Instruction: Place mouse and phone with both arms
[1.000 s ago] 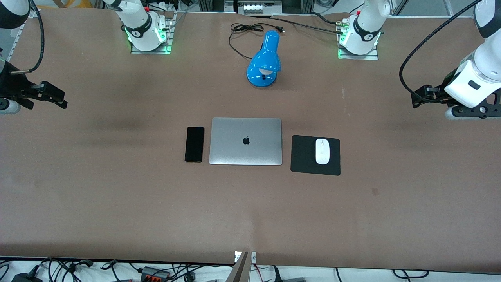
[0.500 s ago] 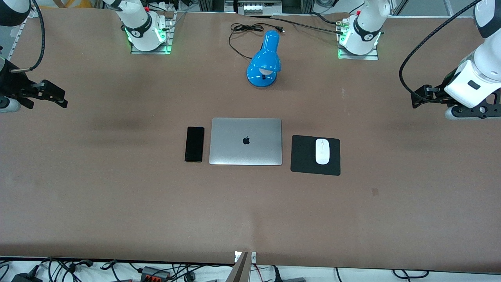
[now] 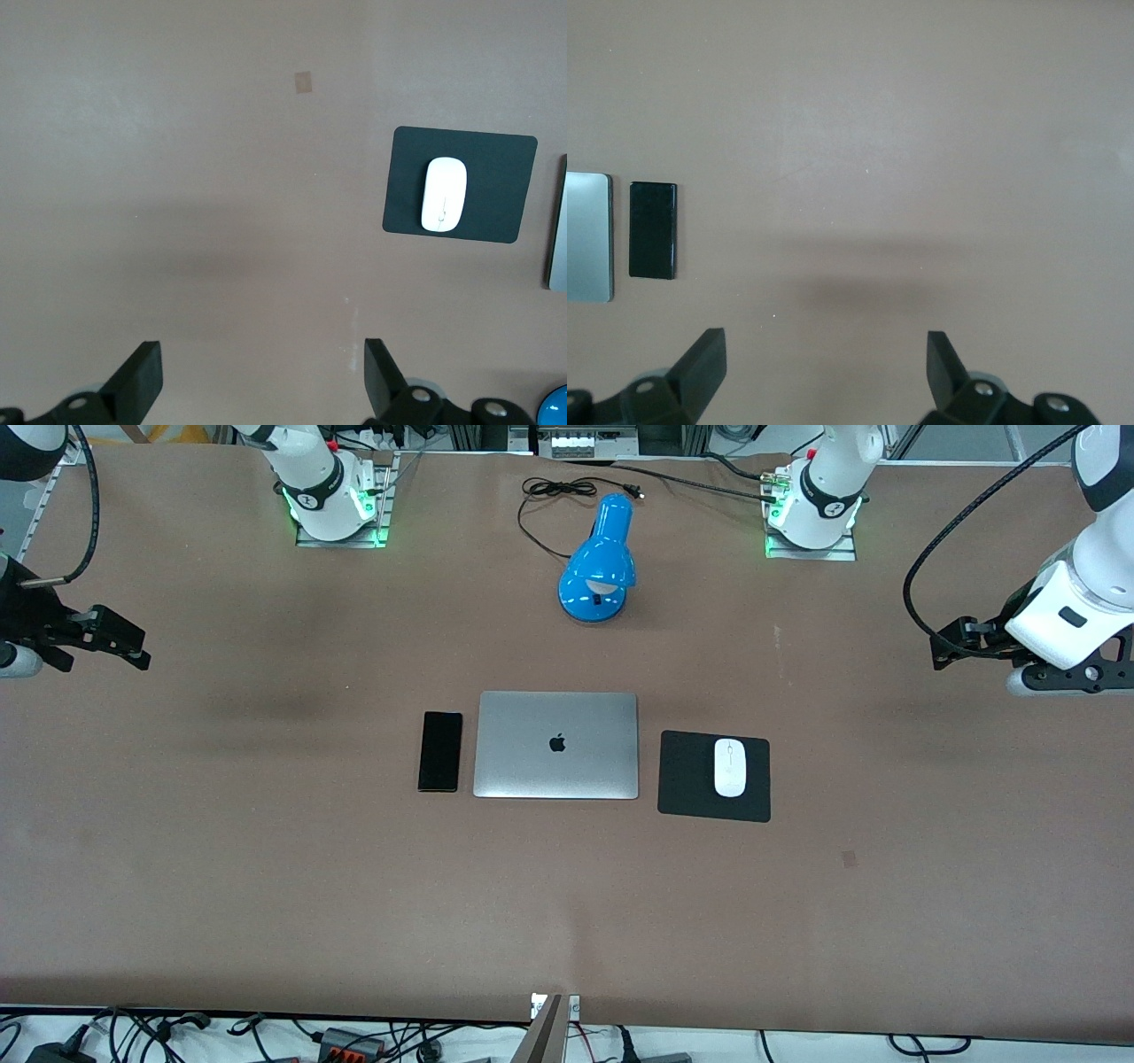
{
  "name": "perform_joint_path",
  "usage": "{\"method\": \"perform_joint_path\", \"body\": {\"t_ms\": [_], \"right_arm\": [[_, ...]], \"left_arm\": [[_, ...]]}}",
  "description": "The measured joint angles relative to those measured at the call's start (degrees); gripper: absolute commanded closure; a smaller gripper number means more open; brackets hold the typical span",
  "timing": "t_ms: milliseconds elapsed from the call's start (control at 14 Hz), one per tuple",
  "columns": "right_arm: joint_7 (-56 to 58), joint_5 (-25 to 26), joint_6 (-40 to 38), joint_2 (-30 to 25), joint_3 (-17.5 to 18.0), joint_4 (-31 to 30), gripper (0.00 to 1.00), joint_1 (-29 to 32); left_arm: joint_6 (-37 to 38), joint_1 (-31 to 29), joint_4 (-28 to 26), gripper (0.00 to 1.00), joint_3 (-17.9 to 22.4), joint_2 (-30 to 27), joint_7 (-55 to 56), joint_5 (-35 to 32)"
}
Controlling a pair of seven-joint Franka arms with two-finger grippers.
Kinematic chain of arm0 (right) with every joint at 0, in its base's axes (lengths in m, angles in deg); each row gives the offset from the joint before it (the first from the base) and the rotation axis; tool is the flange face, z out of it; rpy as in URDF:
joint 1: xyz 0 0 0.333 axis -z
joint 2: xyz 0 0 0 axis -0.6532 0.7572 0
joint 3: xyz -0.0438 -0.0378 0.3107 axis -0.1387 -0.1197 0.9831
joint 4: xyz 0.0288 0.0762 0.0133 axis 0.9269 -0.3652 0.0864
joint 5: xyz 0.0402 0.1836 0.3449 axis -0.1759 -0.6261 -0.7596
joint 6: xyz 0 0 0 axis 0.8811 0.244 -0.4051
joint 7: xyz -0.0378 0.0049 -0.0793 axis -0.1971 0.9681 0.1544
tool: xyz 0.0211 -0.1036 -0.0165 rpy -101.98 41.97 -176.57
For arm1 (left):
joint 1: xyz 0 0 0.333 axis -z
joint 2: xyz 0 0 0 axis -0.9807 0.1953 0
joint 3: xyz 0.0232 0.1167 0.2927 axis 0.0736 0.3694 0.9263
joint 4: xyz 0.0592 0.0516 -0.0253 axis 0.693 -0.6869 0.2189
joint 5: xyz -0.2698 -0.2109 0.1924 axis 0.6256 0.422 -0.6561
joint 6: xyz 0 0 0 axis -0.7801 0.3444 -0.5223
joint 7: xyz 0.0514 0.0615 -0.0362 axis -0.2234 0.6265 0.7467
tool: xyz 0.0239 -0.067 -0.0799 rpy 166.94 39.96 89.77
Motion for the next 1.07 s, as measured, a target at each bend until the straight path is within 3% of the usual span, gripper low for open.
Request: {"method": "perform_joint_path", "body": {"t_ms": [1071], "right_arm": [[0.0,0.0,-1.0,-0.7,0.1,0.0,0.0,0.1]], "left_arm": [[0.0,0.0,0.0,0.0,0.0,0.0,0.0,0.0]]}}
